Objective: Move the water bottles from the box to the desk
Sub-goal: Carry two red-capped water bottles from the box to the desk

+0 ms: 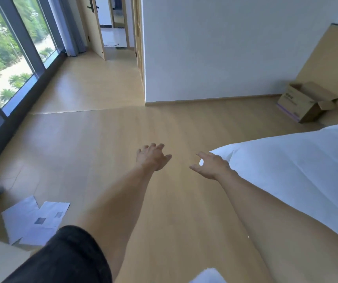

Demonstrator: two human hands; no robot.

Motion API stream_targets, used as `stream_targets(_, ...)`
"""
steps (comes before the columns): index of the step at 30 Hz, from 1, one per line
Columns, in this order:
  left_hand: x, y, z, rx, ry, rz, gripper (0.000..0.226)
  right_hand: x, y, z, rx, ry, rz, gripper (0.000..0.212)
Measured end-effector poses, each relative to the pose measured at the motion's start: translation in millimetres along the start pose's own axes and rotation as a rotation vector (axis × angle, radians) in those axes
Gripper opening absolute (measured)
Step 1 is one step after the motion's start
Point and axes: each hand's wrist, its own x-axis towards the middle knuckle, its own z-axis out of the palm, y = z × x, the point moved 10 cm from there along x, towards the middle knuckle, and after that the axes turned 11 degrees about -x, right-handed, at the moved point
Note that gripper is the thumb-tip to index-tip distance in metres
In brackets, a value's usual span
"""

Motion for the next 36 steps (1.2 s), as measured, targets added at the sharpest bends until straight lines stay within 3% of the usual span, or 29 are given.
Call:
stream_targets(11, 200.5, 24.3, -21.1, 0.037, -0.028, 0.090, 0.063, 189.0, 22.6, -39.0, 0.024, -0.022, 0.117, 0.067)
stream_targets(26, 511.2, 56.4, -111.7, 0.054, 0.024, 0.004, 0.064, 505.9, 9.3, -142.4, 0.040, -0.035, 0.011, 0.069)
stream_targets(36, 704.9, 145.0, -97.6, 0.082, -0.066, 0.194, 0.064, 649.5, 93.2, -189.3, 0.091, -0.001, 0.191, 0.069)
